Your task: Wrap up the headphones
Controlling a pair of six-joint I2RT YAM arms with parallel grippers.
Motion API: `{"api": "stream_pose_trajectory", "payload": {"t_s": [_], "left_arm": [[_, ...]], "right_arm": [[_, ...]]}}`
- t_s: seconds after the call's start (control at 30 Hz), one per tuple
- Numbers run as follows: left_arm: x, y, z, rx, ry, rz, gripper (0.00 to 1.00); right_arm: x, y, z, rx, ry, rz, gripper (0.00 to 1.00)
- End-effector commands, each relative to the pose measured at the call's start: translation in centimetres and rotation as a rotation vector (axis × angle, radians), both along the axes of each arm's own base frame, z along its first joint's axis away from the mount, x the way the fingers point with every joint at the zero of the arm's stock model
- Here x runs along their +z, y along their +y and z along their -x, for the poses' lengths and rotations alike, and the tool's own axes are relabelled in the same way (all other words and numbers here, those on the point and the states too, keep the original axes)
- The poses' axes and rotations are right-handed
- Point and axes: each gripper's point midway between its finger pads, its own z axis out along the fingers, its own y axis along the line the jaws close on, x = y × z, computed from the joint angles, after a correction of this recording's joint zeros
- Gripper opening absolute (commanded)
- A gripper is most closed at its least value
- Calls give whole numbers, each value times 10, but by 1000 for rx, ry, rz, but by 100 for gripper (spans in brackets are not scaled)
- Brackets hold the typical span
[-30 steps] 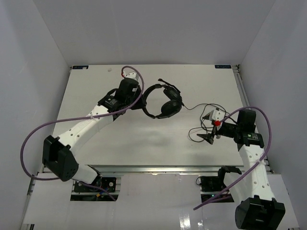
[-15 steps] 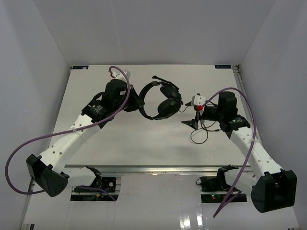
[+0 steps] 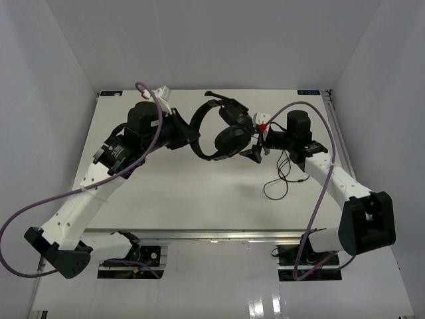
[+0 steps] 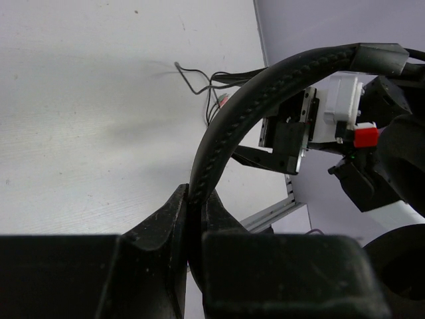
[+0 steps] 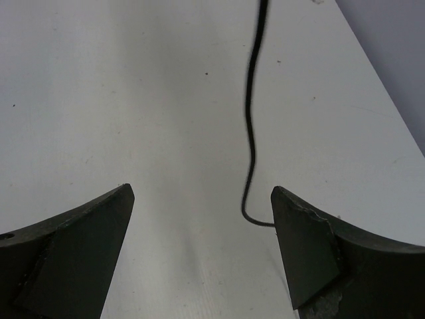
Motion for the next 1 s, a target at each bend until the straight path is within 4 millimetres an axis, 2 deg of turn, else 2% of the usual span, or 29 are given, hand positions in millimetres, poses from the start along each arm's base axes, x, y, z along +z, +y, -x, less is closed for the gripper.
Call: {"api": "stream_pose_trajectory", "payload": {"t_s": [0.0,0.13,0.27,0.37,0.5,0.57,0.7,0.73,0.83,0.97], "left_arm": [[56,8,22,-13,-78,121,0],[65,8,27,-21,-83,148,0],[67,7,29,-23,-76,159,0],[71,9,31,-20,-73,172,0],[80,14,34,-5,-89,179,0],[83,16,35,-3,-94,180,0],[81,17,36,0,-91,175,0],[80,17,36,2,-88,172,0],[76,19,36,7,-82,168,0],[74,18,37,4,-81,181,0]], "right_arm": [[42,9,-21,-14,-115,-66,91],[27,21,-10,87,-51,-64,98],[19,35,-6,111,-44,-39,98],[31,50,6,194,-28,-55,97],[38,65,27,275,-8,-70,99],[36,63,28,229,-38,-49,99],[34,45,-1,44,-72,9,95],[43,43,-2,62,-79,-5,94],[47,35,13,160,1,-21,92],[49,47,32,268,33,-47,92]]}}
